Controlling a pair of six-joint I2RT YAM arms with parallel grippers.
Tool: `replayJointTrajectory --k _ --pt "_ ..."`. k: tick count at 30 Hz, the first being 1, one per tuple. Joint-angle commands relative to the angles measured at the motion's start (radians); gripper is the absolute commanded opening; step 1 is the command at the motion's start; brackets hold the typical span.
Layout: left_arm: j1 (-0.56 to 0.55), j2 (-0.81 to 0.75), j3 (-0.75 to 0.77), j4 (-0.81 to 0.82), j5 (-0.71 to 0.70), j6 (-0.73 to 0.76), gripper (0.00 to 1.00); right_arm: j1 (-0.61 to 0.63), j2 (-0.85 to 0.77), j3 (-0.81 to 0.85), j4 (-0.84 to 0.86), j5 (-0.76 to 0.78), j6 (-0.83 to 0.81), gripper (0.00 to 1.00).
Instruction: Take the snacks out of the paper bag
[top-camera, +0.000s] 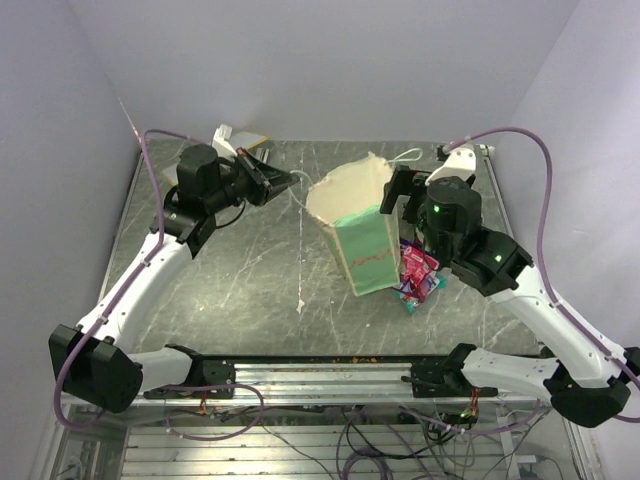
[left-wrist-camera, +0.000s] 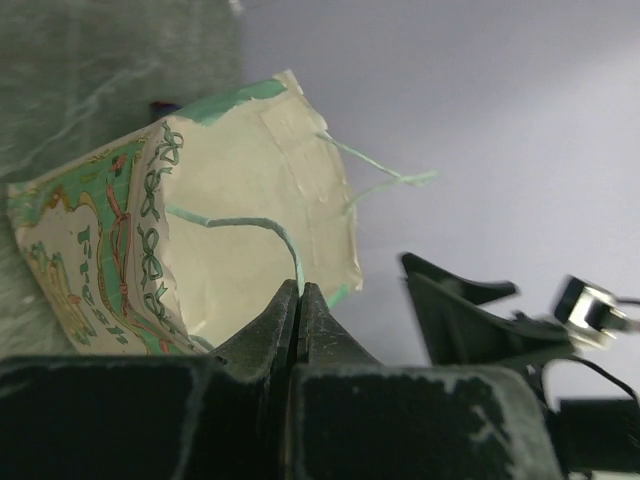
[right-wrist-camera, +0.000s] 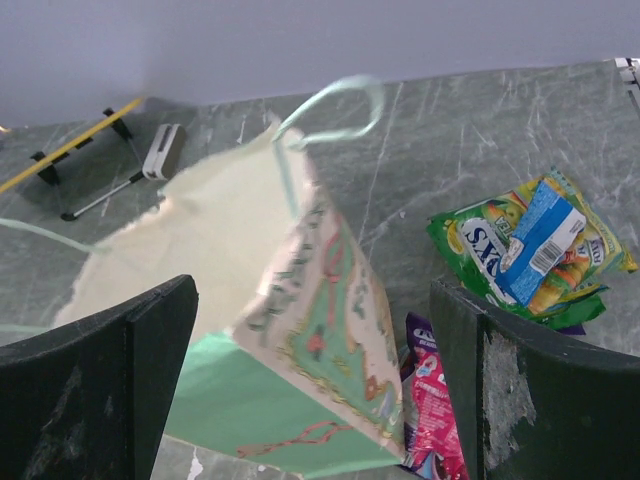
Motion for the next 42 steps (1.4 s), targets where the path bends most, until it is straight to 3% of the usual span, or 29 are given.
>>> replayJointTrajectory --k 1,14,21,27,29,32,33,34,38,42 --pt "0.015 -0.025 -0.078 0.018 -0.014 0.008 0.07 -0.006 -0.038 0.048 -0.031 0.014 0.016 1.00" --pt "0.035 -0.003 0.079 -0.159 -0.023 0.192 0.07 -0.006 -0.062 0.043 -0.080 0.026 0.078 1.00" --pt "0.038 -0.031 -0.011 -0.118 0.019 0.157 0.07 -0.006 -0.029 0.083 -0.122 0.008 0.094 1.00" --pt "0.049 -0.022 0.040 -0.216 0.014 0.223 0.09 -0.006 0.016 0.145 -0.148 -0.018 0.078 1.00" --pt "0.052 -0.018 0.070 -0.274 -0.004 0.262 0.17 -0.006 0.031 0.168 -0.160 -0.023 0.074 1.00" --pt "0.056 -0.029 0.100 -0.336 -0.052 0.297 0.52 -0.006 0.049 0.200 -0.171 -0.041 0.064 1.00" --pt "0.056 -0.032 0.116 -0.369 -0.076 0.313 0.89 -0.006 0.055 0.213 -0.179 -0.050 0.062 1.00" --pt "0.056 -0.035 0.139 -0.416 -0.106 0.340 0.99 -0.006 0.062 0.227 -0.189 -0.058 0.063 1.00" --pt "0.057 -0.063 0.274 -0.657 -0.361 0.467 1.00 -0.006 0.093 0.303 -0.224 -0.083 0.058 1.00" --pt "0.058 -0.115 0.428 -0.799 -0.623 0.588 0.99 -0.006 0.131 0.419 -0.269 -0.107 0.051 1.00"
